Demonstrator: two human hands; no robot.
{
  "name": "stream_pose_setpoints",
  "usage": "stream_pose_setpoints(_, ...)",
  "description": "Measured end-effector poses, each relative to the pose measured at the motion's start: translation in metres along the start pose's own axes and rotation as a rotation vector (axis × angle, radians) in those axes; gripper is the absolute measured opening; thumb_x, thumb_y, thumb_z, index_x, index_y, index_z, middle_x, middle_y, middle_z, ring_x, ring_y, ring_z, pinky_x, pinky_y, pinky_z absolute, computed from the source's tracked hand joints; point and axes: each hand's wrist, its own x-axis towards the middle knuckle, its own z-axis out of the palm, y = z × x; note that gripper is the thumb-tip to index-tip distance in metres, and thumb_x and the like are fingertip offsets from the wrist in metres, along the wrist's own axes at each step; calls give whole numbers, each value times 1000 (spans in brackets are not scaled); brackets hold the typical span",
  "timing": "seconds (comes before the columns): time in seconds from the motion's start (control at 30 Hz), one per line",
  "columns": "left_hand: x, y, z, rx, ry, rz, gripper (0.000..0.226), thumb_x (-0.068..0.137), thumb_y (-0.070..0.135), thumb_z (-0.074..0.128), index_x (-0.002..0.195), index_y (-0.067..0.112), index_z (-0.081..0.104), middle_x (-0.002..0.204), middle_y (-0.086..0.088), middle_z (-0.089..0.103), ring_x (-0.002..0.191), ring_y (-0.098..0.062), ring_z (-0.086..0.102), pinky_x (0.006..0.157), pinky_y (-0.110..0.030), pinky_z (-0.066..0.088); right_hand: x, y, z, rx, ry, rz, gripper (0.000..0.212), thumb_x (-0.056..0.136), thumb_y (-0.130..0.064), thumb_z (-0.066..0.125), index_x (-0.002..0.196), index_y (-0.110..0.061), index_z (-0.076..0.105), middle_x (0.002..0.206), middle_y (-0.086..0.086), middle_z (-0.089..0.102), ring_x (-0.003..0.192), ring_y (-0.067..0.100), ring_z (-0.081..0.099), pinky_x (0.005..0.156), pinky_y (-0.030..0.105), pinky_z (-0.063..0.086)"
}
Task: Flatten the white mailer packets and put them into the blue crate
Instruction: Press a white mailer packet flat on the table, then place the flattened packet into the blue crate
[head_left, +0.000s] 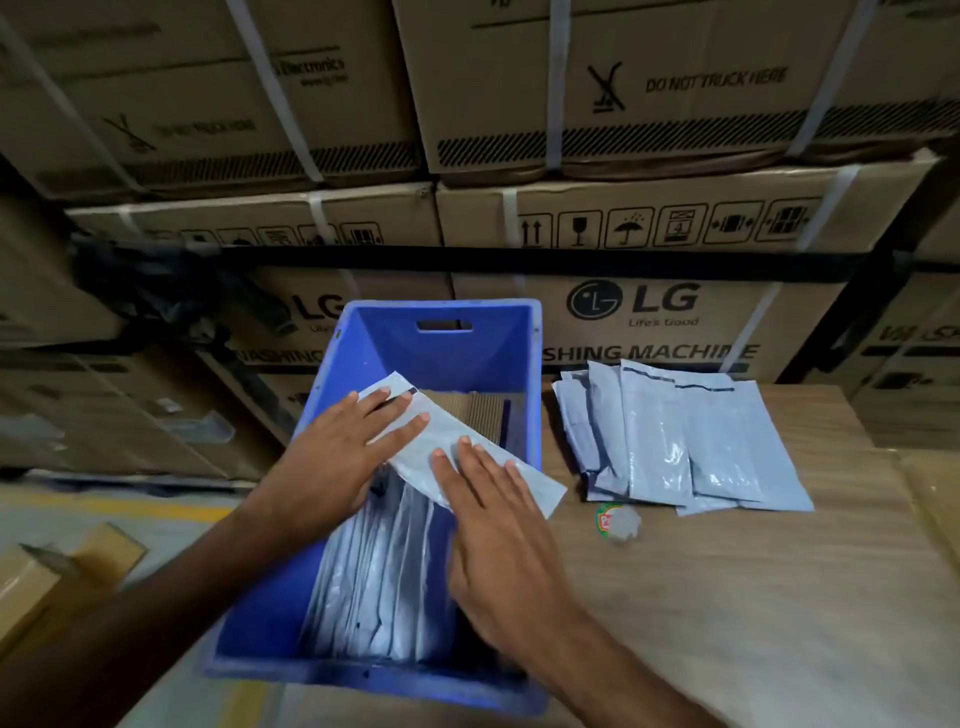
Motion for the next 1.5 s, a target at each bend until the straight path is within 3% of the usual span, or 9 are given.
stream_pose_setpoints(0.13, 21, -38, 18, 27, -114, 124, 97, 60, -3, 79, 149, 23, 50, 154, -8, 49, 138, -35, 48, 110, -55, 39, 13, -37, 40, 77, -87, 197, 91, 73, -30, 7, 163, -20, 7, 171, 8, 4, 158, 18, 1, 128, 39, -1)
stream_pose_setpoints(0.3, 65, -24, 62, 122, -177, 452, 87, 60, -4, 84, 140, 23, 61, 144, -10, 59, 130, -38, 58, 104, -58, 45, 13, -39, 74, 131, -327, 634, 93, 76, -32, 24, 162, -19, -7, 170, 14, -2, 157, 24, 1, 127, 38, 4)
stream_pose_setpoints(0.43, 86, -2, 105, 118, -309, 621, 69, 95, -1, 50, 156, 29, 36, 165, -3, 29, 154, -31, 21, 123, -51, 15, 19, -34, 99, 186, -495, 866, 84, 100, -27, 45, 161, -15, -11, 169, 14, 3, 154, 32, 13, 121, 44, 21)
stream_pose_setpoints(0.57, 86, 7, 134, 62, -479, 660, 59, 99, 12, 42, 154, 34, 38, 162, 5, 34, 153, -23, 23, 121, -40, 19, 25, -31, 125, 222, -620, 1018, 81, 102, -27, 46, 162, -14, -7, 163, 15, 21, 147, 35, 31, 117, 45, 29)
stream_pose_setpoints(0.77, 74, -4, 141, 6, -682, 699, 55, 107, 33, 31, 161, 35, 19, 170, 5, 12, 157, -20, 7, 125, -38, 4, 40, -28, 137, 383, -834, 1094, 69, 108, -16, 37, 157, 7, -7, 164, 32, -6, 151, 47, 14, 122, 47, 21)
stream_pose_setpoints(0.93, 72, -4, 141, -42, -791, 693, 55, 107, 40, 25, 161, 37, 18, 170, 7, 10, 157, -18, 2, 127, -44, -3, 46, -43, 157, 428, -871, 1161, 110, 99, -50, 55, 153, -3, -29, 162, 34, -17, 153, 47, -1, 124, 52, 11)
stream_pose_setpoints(1.13, 72, -1, 145, 42, -687, 722, 105, 68, 56, -18, 161, 29, 21, 170, -11, 10, 156, -26, 8, 125, -39, 2, 45, -46, 158, 401, -896, 1165, 106, 103, -51, 49, 149, -5, -34, 162, 32, -18, 152, 49, 0, 124, 53, 11)
stream_pose_setpoints(1.33, 66, -7, 155, 1, -586, 674, 100, 74, 54, -18, 161, 25, 22, 169, -8, 16, 156, -27, 8, 126, -43, -3, 48, -40, 160, 315, -947, 1006, 75, 108, -47, 34, 162, -8, -1, 159, 28, -29, 148, 58, -4, 122, 58, 15)
stream_pose_setpoints(1.5, 56, -17, 143, -119, -390, 559, 78, 94, 51, 3, 155, 20, 39, 163, -14, 31, 152, -32, 26, 125, -48, 5, 34, -38, 151, 283, -814, 1036, 90, 100, -41, 45, 160, -8, -13, 165, 23, -21, 154, 45, -3, 124, 56, 12)
